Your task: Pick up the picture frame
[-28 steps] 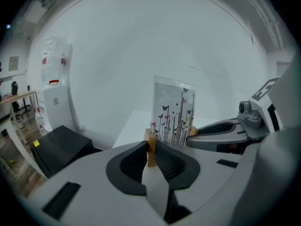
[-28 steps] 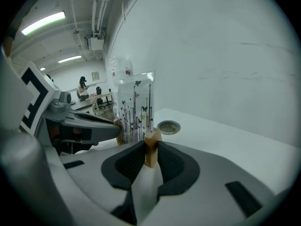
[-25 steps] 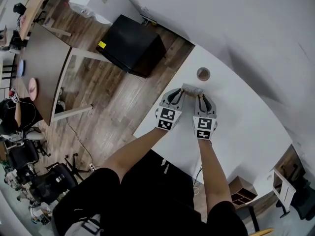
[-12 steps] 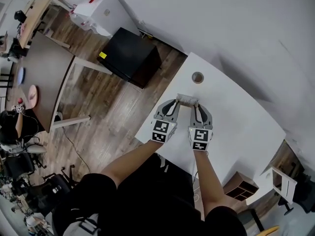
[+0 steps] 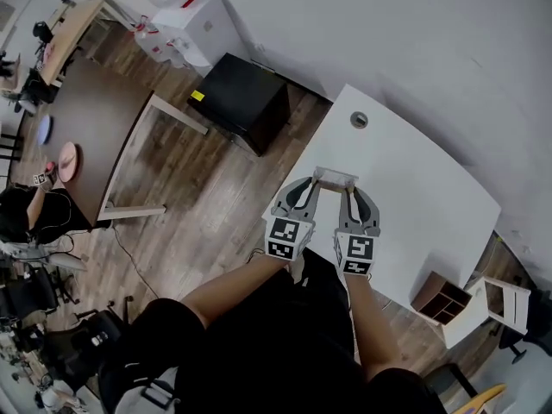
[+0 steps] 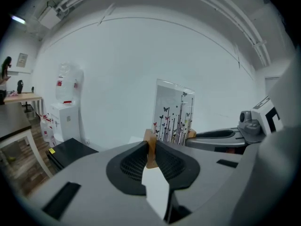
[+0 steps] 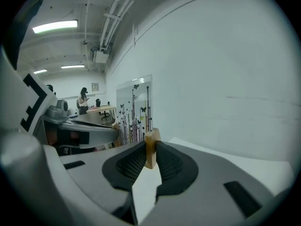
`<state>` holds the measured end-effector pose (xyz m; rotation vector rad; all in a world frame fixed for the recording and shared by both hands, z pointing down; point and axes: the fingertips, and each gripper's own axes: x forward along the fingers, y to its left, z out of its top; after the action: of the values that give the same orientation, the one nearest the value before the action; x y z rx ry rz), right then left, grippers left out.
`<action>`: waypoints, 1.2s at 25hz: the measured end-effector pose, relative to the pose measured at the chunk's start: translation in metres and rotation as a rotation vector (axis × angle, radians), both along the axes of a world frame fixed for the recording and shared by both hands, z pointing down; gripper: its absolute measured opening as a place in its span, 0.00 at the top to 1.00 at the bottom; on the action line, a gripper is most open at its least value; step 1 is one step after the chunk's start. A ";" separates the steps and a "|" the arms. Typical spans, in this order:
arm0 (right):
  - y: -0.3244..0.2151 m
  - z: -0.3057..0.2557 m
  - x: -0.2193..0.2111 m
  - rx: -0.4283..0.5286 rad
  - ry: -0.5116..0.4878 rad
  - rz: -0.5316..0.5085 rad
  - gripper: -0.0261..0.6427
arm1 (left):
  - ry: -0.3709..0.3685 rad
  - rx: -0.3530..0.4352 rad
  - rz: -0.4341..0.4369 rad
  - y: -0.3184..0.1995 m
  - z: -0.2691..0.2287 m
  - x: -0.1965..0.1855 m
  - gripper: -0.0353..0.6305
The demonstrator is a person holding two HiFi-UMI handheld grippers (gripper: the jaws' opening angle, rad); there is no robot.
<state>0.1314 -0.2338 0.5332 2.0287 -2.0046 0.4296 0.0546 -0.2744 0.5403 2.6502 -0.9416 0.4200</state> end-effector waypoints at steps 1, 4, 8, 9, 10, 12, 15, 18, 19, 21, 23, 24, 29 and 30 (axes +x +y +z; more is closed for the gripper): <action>0.011 -0.008 -0.013 0.001 0.004 0.004 0.84 | -0.004 0.002 -0.002 0.011 -0.006 -0.013 0.86; 0.044 -0.028 -0.049 0.004 -0.039 0.018 0.84 | 0.005 -0.001 -0.014 0.044 -0.029 -0.050 0.86; 0.085 -0.056 -0.084 0.042 -0.033 0.013 0.84 | 0.034 0.021 -0.010 0.085 -0.057 -0.084 0.86; 0.095 -0.061 -0.091 0.050 -0.022 0.012 0.84 | 0.039 0.024 -0.006 0.096 -0.062 -0.092 0.86; 0.105 -0.066 -0.098 0.055 -0.014 0.015 0.84 | 0.041 0.026 -0.002 0.106 -0.066 -0.099 0.86; 0.125 -0.072 -0.111 0.064 -0.007 0.028 0.85 | 0.047 0.028 0.006 0.126 -0.072 -0.112 0.86; 0.153 -0.079 -0.125 0.077 -0.011 0.057 0.85 | 0.075 0.020 0.024 0.151 -0.079 -0.125 0.86; 0.180 -0.083 -0.133 0.082 -0.020 0.087 0.85 | 0.082 0.039 0.047 0.176 -0.084 -0.132 0.86; 0.186 -0.084 -0.135 0.084 -0.021 0.094 0.85 | 0.082 0.046 0.053 0.182 -0.085 -0.134 0.86; 0.197 -0.084 -0.140 0.087 -0.016 0.103 0.85 | 0.088 0.056 0.061 0.192 -0.087 -0.138 0.86; 0.205 -0.085 -0.143 0.089 -0.008 0.107 0.85 | 0.095 0.062 0.065 0.199 -0.087 -0.141 0.86; 0.207 -0.085 -0.145 0.090 -0.007 0.110 0.85 | 0.097 0.062 0.065 0.201 -0.087 -0.142 0.86; 0.218 -0.091 -0.148 0.109 0.001 0.118 0.85 | 0.104 0.084 0.066 0.210 -0.094 -0.145 0.86; 0.219 -0.092 -0.149 0.115 0.004 0.119 0.85 | 0.107 0.090 0.065 0.211 -0.096 -0.146 0.86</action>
<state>-0.0176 -0.0144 0.4409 2.2242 -1.9548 0.3399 -0.0916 -0.0634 0.4444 2.7597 -0.8629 0.2522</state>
